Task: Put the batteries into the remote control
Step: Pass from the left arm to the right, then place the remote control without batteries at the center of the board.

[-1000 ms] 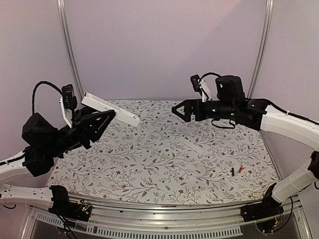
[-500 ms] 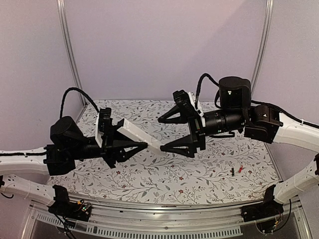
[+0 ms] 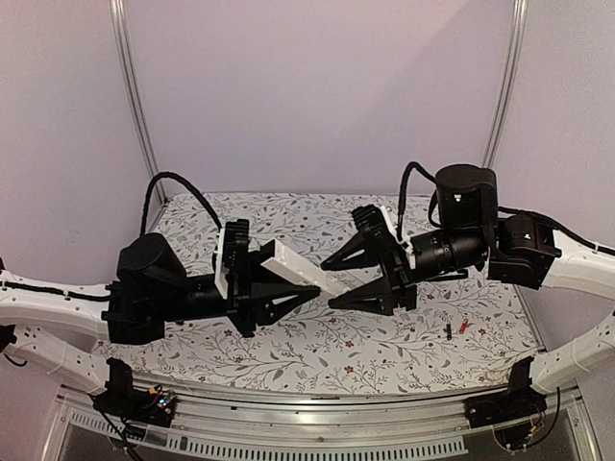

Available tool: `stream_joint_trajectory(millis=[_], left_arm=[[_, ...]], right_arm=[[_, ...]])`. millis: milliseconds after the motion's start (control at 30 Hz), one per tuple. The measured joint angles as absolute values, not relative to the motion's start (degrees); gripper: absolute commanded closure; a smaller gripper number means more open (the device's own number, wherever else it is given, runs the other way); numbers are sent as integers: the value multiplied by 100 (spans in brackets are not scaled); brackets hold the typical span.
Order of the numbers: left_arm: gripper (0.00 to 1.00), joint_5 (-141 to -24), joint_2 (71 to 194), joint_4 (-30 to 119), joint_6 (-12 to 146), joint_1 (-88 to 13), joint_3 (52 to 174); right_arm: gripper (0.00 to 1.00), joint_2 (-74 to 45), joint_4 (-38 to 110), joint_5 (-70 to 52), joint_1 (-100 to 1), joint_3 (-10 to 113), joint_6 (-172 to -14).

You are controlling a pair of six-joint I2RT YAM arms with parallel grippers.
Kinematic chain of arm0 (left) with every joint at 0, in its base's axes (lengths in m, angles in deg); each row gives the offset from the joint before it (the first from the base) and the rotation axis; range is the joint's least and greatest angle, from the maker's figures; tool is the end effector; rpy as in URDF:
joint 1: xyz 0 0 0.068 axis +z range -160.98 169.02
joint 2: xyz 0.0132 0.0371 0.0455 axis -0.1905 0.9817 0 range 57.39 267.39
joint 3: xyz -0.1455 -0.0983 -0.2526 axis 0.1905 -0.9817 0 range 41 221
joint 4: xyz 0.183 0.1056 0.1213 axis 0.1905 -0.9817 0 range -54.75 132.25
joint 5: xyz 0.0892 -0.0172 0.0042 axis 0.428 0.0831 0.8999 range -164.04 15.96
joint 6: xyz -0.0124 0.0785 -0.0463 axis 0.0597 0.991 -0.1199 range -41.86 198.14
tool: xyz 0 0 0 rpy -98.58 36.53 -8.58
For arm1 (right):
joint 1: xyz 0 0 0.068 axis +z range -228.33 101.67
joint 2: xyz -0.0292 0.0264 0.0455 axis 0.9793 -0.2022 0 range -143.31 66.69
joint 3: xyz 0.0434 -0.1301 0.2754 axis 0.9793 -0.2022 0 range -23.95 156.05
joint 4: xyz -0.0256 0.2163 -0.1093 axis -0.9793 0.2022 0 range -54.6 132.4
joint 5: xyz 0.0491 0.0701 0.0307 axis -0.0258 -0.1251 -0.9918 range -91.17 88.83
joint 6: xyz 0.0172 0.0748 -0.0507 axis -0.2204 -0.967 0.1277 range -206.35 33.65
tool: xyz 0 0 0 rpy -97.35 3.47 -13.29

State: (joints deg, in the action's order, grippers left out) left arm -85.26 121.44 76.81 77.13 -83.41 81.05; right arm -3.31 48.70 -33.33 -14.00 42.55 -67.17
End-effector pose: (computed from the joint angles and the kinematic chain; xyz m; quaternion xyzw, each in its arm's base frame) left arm 0.0668 -0.2641 0.3746 0.4322 0.4725 -0.5078 0.5763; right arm 0.0836 0.2754 0.3998 -0.6370 0.4654 0.4253 0.4436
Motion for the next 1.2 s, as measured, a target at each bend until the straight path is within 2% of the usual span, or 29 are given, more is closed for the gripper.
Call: stream_joint_trajectory(millis=[200, 333, 467, 500, 533, 567, 600, 633, 833, 1033, 1200], left_arm=[[100, -8489, 12267, 7714, 7846, -8365, 8238], [100, -8513, 12265, 7712, 7966, -8369, 8258], [100, -8540, 12262, 7699, 7997, -8369, 8258], [100, -8540, 12262, 7695, 8008, -8369, 8258], [87, -8540, 12258, 7701, 8003, -8369, 8258], [56, -8531, 12247, 7703, 7993, -8367, 8258], [17, -8511, 12221, 7703, 7966, -8367, 8258], [3, -8487, 12201, 7705, 7936, -8367, 8258], [0, -7873, 11806, 7815, 7634, -8389, 8127], [0, -5965, 10171, 8044, 7328, -8398, 7346], [0, -4712, 9428, 8108, 7313, -8398, 6962]], right_arm=[[61, -267, 4932, -3239, -1378, 4236, -6767], [78, -274, 4958, -3151, -1376, 4236, -6759], [100, -287, 4989, -3112, -1376, 4249, -6761], [100, -309, 5058, -3095, -1376, 4301, -6750], [100, -335, 5113, -3062, -1378, 4352, -6745], [100, -372, 5196, -3044, -1378, 4437, -6743], [100, -398, 5238, -3029, -1376, 4491, -6745], [100, -420, 5255, -3005, -1374, 4531, -6750], [100, -595, 5520, -2498, -1688, 4489, -6833], [100, -1316, 6016, -1681, -2003, 4268, -6807], [100, -2322, 6241, -1353, -2027, 3925, -6459]])
